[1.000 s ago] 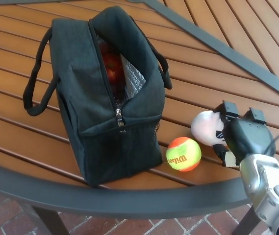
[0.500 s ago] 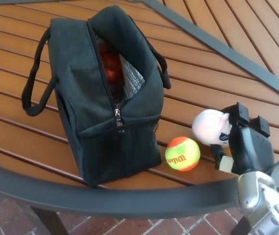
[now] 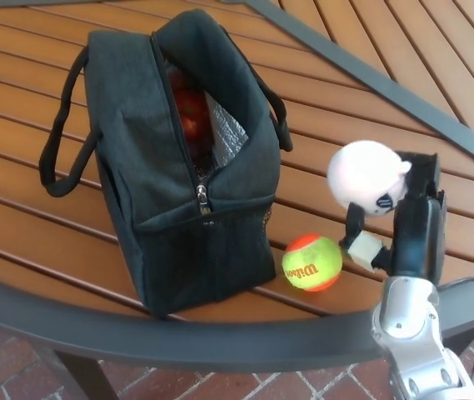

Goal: Pick up a rubric cube, an apple, a tennis ball, a soft toy, a bottle from the table and put it into the lunch box one by one

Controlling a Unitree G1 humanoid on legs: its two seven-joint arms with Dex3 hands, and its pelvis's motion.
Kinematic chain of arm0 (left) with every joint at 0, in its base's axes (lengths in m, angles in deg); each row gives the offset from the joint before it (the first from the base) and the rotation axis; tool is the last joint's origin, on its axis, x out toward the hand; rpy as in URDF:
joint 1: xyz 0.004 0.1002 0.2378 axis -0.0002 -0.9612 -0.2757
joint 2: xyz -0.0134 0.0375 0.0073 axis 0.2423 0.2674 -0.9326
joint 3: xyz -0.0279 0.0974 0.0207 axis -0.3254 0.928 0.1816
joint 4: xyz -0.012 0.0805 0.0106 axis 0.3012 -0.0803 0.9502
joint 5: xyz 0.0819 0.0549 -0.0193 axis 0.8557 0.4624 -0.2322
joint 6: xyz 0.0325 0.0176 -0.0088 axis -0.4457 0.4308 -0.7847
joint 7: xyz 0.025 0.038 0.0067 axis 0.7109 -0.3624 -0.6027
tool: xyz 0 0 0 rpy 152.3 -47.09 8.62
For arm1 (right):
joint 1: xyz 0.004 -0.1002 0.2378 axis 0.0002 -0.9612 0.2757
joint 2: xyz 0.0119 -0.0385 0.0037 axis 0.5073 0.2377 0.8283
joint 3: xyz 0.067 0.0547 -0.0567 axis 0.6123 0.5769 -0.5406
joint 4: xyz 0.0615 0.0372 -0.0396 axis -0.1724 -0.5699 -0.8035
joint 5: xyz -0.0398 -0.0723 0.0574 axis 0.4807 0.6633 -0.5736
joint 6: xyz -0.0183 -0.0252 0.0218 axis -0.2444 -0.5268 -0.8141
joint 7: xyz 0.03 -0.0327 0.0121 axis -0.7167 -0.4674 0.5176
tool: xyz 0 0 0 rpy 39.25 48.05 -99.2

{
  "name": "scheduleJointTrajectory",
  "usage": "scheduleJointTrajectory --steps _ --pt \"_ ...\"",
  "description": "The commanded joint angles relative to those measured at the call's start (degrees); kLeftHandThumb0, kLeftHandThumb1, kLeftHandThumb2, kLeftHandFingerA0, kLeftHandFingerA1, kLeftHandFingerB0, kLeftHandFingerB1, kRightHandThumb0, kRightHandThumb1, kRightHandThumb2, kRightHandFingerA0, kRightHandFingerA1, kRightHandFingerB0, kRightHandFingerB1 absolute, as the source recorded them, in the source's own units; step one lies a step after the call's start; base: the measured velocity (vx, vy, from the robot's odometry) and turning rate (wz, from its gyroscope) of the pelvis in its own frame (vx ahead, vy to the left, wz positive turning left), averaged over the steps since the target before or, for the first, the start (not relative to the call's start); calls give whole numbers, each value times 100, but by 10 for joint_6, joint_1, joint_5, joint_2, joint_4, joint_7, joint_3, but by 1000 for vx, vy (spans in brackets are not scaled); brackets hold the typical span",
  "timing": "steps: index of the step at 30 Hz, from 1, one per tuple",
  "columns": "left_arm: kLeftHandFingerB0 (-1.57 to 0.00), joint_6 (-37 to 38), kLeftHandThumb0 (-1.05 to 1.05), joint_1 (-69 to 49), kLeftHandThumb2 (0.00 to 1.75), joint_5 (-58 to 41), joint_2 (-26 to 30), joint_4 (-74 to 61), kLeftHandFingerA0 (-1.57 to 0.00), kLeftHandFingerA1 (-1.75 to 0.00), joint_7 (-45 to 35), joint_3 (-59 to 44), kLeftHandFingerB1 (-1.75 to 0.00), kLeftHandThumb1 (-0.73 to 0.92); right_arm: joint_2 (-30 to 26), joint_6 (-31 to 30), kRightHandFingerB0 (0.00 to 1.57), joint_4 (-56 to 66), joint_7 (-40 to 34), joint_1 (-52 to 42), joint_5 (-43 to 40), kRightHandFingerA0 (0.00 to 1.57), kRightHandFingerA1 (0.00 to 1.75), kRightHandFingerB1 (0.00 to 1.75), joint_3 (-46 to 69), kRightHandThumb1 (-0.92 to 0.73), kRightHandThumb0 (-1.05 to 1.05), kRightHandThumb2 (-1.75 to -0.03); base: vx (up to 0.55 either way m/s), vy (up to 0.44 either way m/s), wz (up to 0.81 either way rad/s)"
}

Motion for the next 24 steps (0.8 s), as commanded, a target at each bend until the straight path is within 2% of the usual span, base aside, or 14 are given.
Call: scheduleJointTrajectory --steps 1,4,5,7,8,11,14,15,17,18,19,20,21,24 --pt "-91 40 -14 -4 119 -1 15 -1 -98 -134 -2 -6 -117 38 92 -26 77 200 62 16 -375 103 175 175 146 -50 -5 -142 0 0 0" --pt "-90 36 -16 0 115 -1 18 -1 -97 -134 -4 -7 -117 41 79 -43 76 219 92 35 -368 104 175 175 140 -46 -4 -147 0 0 0" --pt "-94 36 -20 0 114 6 19 0 -93 -139 3 -1 -120 41 66 -44 80 220 104 42 -353 105 175 173 131 -38 -11 -150 0 0 0" --pt "-94 38 -20 0 114 16 21 2 -93 -139 14 7 -120 41 51 -50 80 224 122 51 -332 105 175 173 120 -38 -11 -150 0 0 0" --pt "-91 36 -17 0 113 9 21 0 -92 -146 7 2 -120 44 36 -61 79 231 145 56 -323 104 175 175 108 -42 -14 -146 0 0 0" --pt "-90 32 -17 0 112 -1 19 -2 -92 -142 -3 -5 -119 47 9 -99 77 254 178 69 -301 102 175 175 87 -42 -16 -146 0 0 0" --pt "-92 35 -17 -2 113 -1 19 -1 -95 -136 -3 -6 -119 45 -3 -110 77 262 195 72 -292 101 175 175 77 -42 -16 -145 0 0 0" --pt "-90 32 -18 -1 114 -1 21 -1 -95 -135 -4 -6 -117 45 -52 -132 83 273 257 98 -250 100 175 167 33 -45 -20 -134 0 0 0" --pt "-90 31 -18 -1 114 -1 22 -1 -95 -135 -5 -6 -117 45 -74 -144 83 280 283 109 -234 100 175 167 14 -45 -20 -134 0 0 0" --pt "-90 31 -18 -1 114 -1 22 -1 -95 -135 -5 -7 -117 45 -76 -147 83 282 283 108 -235 100 175 167 13 -45 -20 -134 0 0 0" --pt "-92 36 -13 -1 117 -15 20 -1 -98 -130 -21 -18 -115 45 -101 -134 88 272 313 131 -204 100 174 159 -19 -44 -15 -140 0 0 0" --pt "-92 37 -13 0 117 -19 19 -2 -98 -130 -26 -22 -115 45 -109 -131 88 270 322 137 -195 100 174 159 -28 -44 -15 -140 0 0 0" --pt "-95 37 -18 -1 115 -20 18 -2 -104 -122 -30 -23 -113 46 -121 -131 87 266 328 144 -180 99 173 160 -41 -44 -16 -138 0 0 0" --pt "-95 37 -18 -2 115 -19 18 -2 -104 -122 -32 -24 -113 46 -130 -135 87 266 328 146 -180 99 173 160 -48 -44 -16 -138 0 0 0"
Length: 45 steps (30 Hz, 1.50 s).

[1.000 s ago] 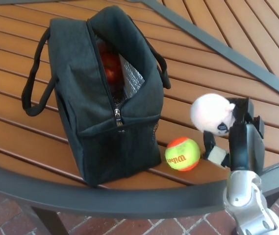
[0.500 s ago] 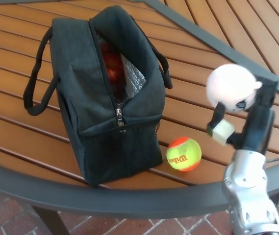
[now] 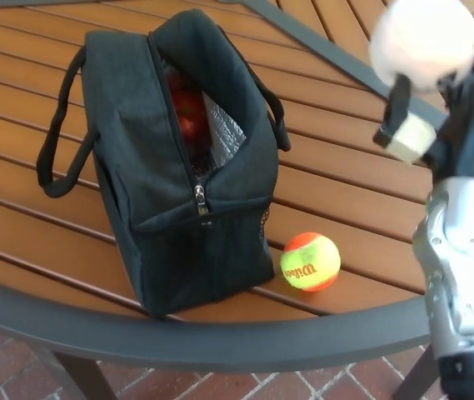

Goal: Pick up a rubric cube, an apple, a tennis ball, a soft toy, a bottle from the table and put it into the lunch box one by one

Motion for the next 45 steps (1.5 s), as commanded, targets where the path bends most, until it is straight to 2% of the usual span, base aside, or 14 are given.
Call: scheduleJointTrajectory --steps 1,14,20,22,23,25,26,28,29,30,31,32,33,45 --pt "-95 40 -19 -8 113 -12 20 -1 -109 -115 -26 -14 -109 47 -104 -67 81 37 192 74 9 91 175 164 -88 -46 -16 -131 0 0 0" --pt "-92 40 -17 -5 116 3 22 3 -99 -130 -10 -7 -116 43 -177 -34 79 4 300 146 47 91 175 165 -221 -46 -16 -130 0 0 0" --pt "-93 40 -17 -7 111 -20 17 0 -107 -118 -33 -24 -109 48 -219 -11 70 -25 328 176 113 88 175 168 -289 -52 -15 -115 0 0 0" --pt "-94 40 -19 -8 110 -3 21 0 -107 -114 -17 -12 -105 48 -232 -4 72 -33 324 181 139 88 175 161 -310 -53 -16 -110 0 0 0" --pt "-92 39 -22 -9 107 2 23 -1 -107 -113 -12 -8 -103 49 -239 -5 84 -36 323 185 151 103 164 117 -320 -50 -13 -102 0 0 0" --pt "-95 44 -23 -10 109 16 27 1 -106 -117 1 2 -107 47 -251 -5 90 -52 314 202 174 107 159 108 -340 -51 -15 -100 0 0 0" --pt "-93 43 -22 -9 110 12 27 2 -104 -114 -6 0 -105 49 -252 0 90 -60 307 208 180 118 138 119 -344 -50 -19 -106 0 0 0" --pt "-93 39 -22 -8 110 3 27 3 -104 -114 -18 -5 -105 49 -255 5 90 -69 299 216 185 118 138 119 -349 -50 -19 -106 0 0 0" --pt "-95 46 -20 -9 113 1 26 4 -106 -115 -20 -6 -107 47 -257 4 72 -71 300 222 186 85 175 145 -350 -56 -14 -99 0 0 0" --pt "-95 48 -20 -9 113 1 25 4 -106 -115 -21 -7 -107 47 -258 4 72 -72 300 224 186 85 175 145 -351 -56 -14 -99 0 0 0" --pt "-98 47 -20 -8 114 -3 23 4 -110 -116 -20 -9 -109 45 -251 25 99 -103 286 244 196 118 139 128 -357 -49 -23 -104 0 0 0" --pt "-98 47 -20 -7 114 -3 22 4 -110 -116 -20 -10 -109 45 -249 32 99 -112 282 250 199 118 139 128 -359 -49 -23 -104 0 0 0" --pt "-98 43 -19 -5 113 -4 22 6 -111 -115 -19 -11 -109 47 -247 46 70 -134 268 265 220 90 175 167 -372 -56 -16 -89 0 0 0" --pt "-94 39 -22 -4 107 4 21 4 -105 -116 -9 -8 -106 47 -190 61 76 -286 165 371 359 90 175 142 -467 -68 -27 -70 0 0 0"
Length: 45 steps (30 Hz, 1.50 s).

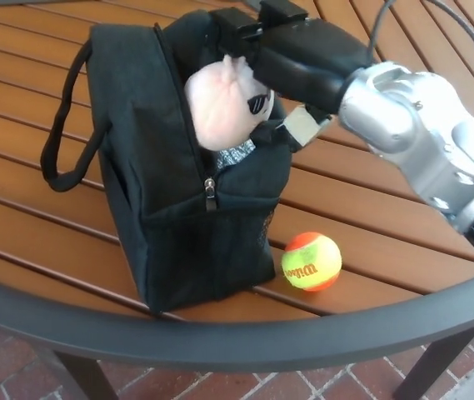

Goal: Pick up a rubric cube, an apple, a tennis ball, a soft toy, a bottle from the table and put it into the lunch box one by one

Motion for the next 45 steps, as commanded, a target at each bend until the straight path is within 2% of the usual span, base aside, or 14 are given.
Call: scheduleJointTrajectory --steps 1,2,16,17,19,20,23,25,26,28,29,38,39,45 --pt "-94 37 -22 -1 107 10 7 2 -105 -116 12 6 -106 47 38 17 76 -71 -76 63 116 90 175 142 -42 -68 -27 -70 0 0 0" --pt "-88 37 -18 -1 109 12 8 2 -96 -129 14 8 -112 47 47 8 80 -79 -72 73 118 88 158 96 -43 -71 -28 -72 0 0 0" --pt "-91 33 -19 -1 106 18 4 5 -99 -130 31 20 -112 46 125 -14 86 -138 -104 110 178 91 172 90 -66 -59 -27 -61 0 0 0" --pt "-93 32 -15 -3 120 15 4 5 -98 -135 24 19 -119 37 126 -50 56 -128 -73 102 210 75 93 61 -90 -43 -39 -83 0 0 0" --pt "-93 32 -15 -4 120 13 4 5 -98 -135 21 19 -119 37 127 -66 56 -123 -59 98 225 75 93 61 -99 -43 -39 -83 0 0 0" --pt "-92 34 -13 -4 119 13 4 6 -96 -135 22 19 -117 38 120 -83 8 -112 -16 106 249 0 0 25 -119 -45 -77 -74 0 0 0" --pt "-93 38 -15 -3 116 13 4 8 -95 -140 20 18 -118 39 109 -115 0 -93 57 121 292 0 18 5 -153 -49 -89 -83 0 0 0" --pt "-95 35 -19 -2 115 12 5 7 -99 -135 19 18 -119 40 110 -123 11 -87 68 125 292 0 25 0 -153 -53 -94 -85 0 0 0" --pt "-90 34 -15 -2 110 15 5 6 -94 -136 23 21 -116 42 109 -125 3 -83 73 127 290 0 24 18 -150 -56 -98 -89 0 0 0" --pt "-90 32 -15 -1 110 20 5 5 -94 -136 30 25 -116 42 108 -129 3 -74 80 127 289 0 24 18 -145 -56 -98 -89 0 0 0" --pt "-91 33 -16 -1 111 17 6 7 -94 -137 25 23 -117 43 106 -131 14 -62 103 127 276 0 15 35 -133 -56 -103 -95 0 0 0" --pt "-93 37 -15 -8 117 9 5 5 -98 -133 16 18 -116 39 107 -139 15 -51 223 143 268 0 8 30 -129 -58 -105 -99 0 0 0" --pt "-94 37 -16 -7 120 9 6 8 -98 -132 17 17 -115 37 111 -155 1 -44 236 138 232 0 25 6 -95 -49 -94 -92 0 0 0" --pt "-96 40 -15 -8 125 3 4 7 -99 -142 8 11 -124 37 121 -176 1 -32 252 139 203 0 33 0 -45 -55 -101 -100 0 0 0"
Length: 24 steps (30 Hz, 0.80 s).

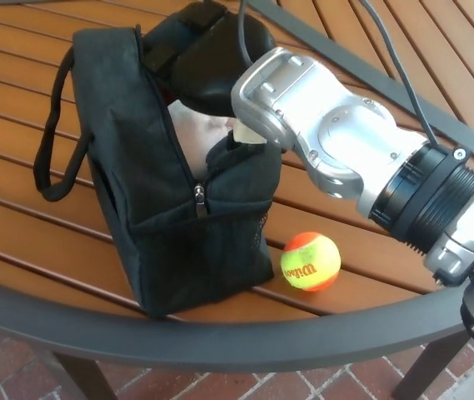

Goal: Pick up a rubric cube, an apple, a tennis ball, a soft toy, a bottle from the table and put it into the lunch box one by one

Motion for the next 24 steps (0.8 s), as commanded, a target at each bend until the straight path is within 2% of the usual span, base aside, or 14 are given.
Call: scheduleJointTrajectory --steps 1,2,6,7,8,9,13,15,16,17,18,20,21,24 --pt "-96 44 -15 -9 125 -13 3 -3 -99 -142 -23 -15 -124 37 21 -73 1 27 103 37 -69 0 33 0 93 -55 -101 -100 0 0 0" --pt "-97 43 -16 -8 122 -15 2 -2 -98 -142 -24 -17 -122 37 29 -88 13 24 103 46 -85 0 24 22 118 -62 -105 -99 0 0 0" --pt "-97 40 -16 -6 122 -13 2 0 -98 -142 -22 -21 -122 37 45 -104 13 18 110 56 -91 0 24 22 156 -62 -105 -99 0 0 0" --pt "-94 40 -17 -7 119 -7 4 0 -97 -140 -17 -17 -120 37 45 -105 0 5 135 66 -97 0 0 8 160 -64 -105 -62 0 0 0" --pt "-94 39 -17 -9 119 1 6 0 -97 -140 -12 -12 -120 37 45 -106 0 -13 167 79 -105 0 0 8 165 -64 -105 -62 0 0 0" --pt "-96 35 -19 -8 117 -4 5 -1 -97 -137 -15 -16 -119 40 45 -97 0 -28 184 83 -110 0 0 0 163 -60 -105 -61 0 0 0" --pt "-96 38 -15 -9 119 -11 4 2 -100 -138 -22 -24 -119 40 47 -69 0 -83 224 88 -129 0 0 0 162 -61 -105 -60 0 0 0" --pt "-96 31 -20 -9 116 3 6 1 -100 -137 -3 -12 -120 39 48 -63 0 -101 224 93 -128 0 0 0 160 -63 -105 -62 0 0 0" --pt "-96 41 -17 -13 123 0 6 3 -98 -140 -13 -15 -121 37 49 -80 0 -133 206 106 -149 0 0 0 192 -73 -105 -65 0 0 0" --pt "-96 43 -17 -14 123 -1 6 4 -98 -140 -16 -16 -121 37 49 -85 0 -142 200 110 -155 0 0 0 201 -73 -105 -65 0 0 0" --pt "-90 44 -13 -16 122 -4 6 3 -92 -142 -19 -18 -120 39 49 -88 0 -149 196 115 -159 0 0 0 207 -77 -105 -64 0 0 0" --pt "-90 43 -13 -18 122 -7 5 1 -92 -142 -21 -20 -120 39 49 -86 0 -161 193 123 -160 0 0 0 213 -77 -105 -64 0 0 0" --pt "-95 36 -16 -15 115 -10 6 3 -98 -131 -20 -23 -115 40 48 -94 0 -170 179 132 -159 0 0 0 221 -88 -105 -69 0 0 0" --pt "-92 33 -13 -12 118 -6 6 6 -94 -136 -13 -23 -117 39 47 -97 0 -179 170 141 -157 0 0 0 223 -92 -105 -71 0 0 0"
